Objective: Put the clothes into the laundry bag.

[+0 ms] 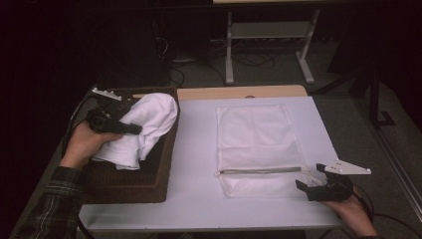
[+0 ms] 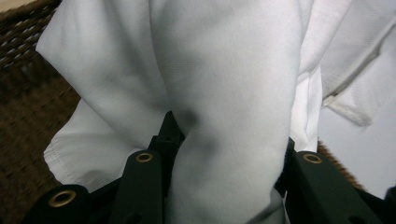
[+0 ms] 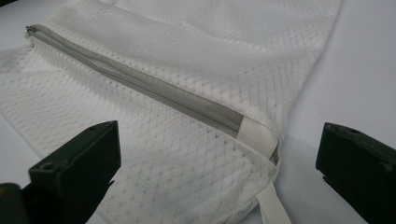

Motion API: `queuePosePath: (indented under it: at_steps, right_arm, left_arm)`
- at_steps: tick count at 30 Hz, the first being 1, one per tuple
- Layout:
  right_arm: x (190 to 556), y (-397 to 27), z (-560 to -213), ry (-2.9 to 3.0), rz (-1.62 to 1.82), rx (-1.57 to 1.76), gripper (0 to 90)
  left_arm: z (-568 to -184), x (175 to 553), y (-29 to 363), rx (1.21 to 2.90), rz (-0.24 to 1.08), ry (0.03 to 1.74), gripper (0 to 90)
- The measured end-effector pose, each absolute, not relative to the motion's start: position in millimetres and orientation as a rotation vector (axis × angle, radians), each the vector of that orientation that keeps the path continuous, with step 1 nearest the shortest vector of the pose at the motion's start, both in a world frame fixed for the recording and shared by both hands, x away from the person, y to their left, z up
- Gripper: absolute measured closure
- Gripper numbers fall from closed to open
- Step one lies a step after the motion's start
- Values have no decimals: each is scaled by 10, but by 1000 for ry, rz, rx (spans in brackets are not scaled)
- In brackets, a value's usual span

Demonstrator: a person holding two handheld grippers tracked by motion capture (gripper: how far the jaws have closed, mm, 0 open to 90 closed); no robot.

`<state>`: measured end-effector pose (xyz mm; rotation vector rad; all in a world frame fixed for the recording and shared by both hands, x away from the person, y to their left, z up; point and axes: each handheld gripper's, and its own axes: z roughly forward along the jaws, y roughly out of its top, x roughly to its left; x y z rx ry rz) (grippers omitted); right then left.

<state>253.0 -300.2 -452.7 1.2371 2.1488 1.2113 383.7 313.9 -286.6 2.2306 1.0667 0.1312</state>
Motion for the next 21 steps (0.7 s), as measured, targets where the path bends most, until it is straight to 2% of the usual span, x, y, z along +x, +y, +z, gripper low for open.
queuePosePath:
  at_steps: [21]
  right_arm:
    - [2529,-3002,-4525,2151,1213,1236,0]
  left_arm:
    - [-2599,3676,2530,2221,83,891,601]
